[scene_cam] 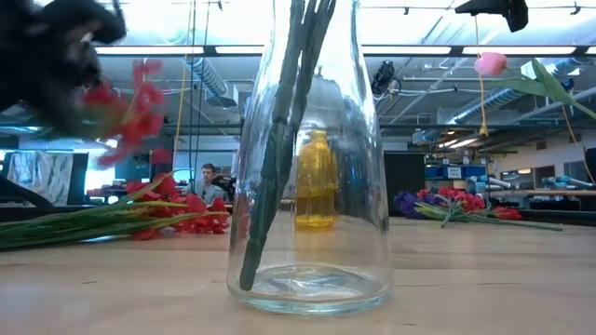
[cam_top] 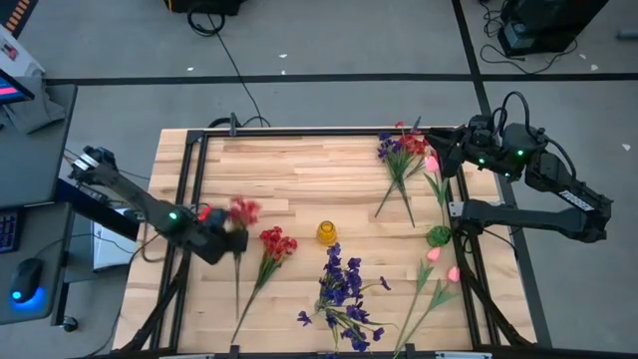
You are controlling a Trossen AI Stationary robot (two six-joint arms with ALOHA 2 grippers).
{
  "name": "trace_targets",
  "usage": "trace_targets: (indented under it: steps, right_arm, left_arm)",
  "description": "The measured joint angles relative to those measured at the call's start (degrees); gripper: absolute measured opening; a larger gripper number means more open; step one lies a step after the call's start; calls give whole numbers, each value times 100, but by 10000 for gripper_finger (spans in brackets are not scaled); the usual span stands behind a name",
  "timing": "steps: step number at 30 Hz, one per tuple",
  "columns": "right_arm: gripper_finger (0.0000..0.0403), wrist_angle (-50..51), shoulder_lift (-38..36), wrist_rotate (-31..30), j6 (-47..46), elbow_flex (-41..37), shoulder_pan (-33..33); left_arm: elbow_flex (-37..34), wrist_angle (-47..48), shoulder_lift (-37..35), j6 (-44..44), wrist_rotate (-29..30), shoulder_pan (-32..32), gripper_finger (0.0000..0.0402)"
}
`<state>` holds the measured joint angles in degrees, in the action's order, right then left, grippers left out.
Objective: Sort flowers into vase by color
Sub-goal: Put the left red flower into the yellow vase
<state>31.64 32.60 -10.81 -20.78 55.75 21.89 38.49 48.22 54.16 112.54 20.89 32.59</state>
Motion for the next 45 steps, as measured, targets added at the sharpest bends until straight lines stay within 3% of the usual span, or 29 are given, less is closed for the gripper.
trace_targets:
  steps: [3,6,9,12,16,21,31,36,41,45]
  right_arm:
    - [171,-2,2,0,-22,0,0]
    - [171,-4,0,2,-22,0,0]
    - [171,-4,2,2,-72,0,1]
    - [171,-7,0,2,-177,0,0]
    - [171,-61,1,1,-291,-1,0]
    - [171,-242,2,2,-369,-2,1]
    - [171,-671,2,-2,-514,-2,0]
    - [171,-667,2,-2,-649,-2,0]
    - [171,-664,8,-2,-651,-2,0]
    - [171,-664,13,-3,-664,-2,0]
  left_arm:
    - [353,387,-433,-418,1093,-73,14]
    - [626,305,-757,-1528,2232,-151,14]
    - [758,-461,-968,-3416,2915,-246,14]
    - [762,-1828,-1100,-5773,2966,-382,14]
    - [762,-3605,-1153,-8445,2380,-691,13]
    - [762,-4626,-1158,-9823,1365,-1379,13]
    - [760,-5487,-478,-10351,-1695,-3117,13]
    - [758,-5596,74,-10347,-2602,-3676,13]
    - [755,-6572,782,-10256,-3485,-4044,13]
    - [758,-7250,1147,-10027,-3846,-4195,13]
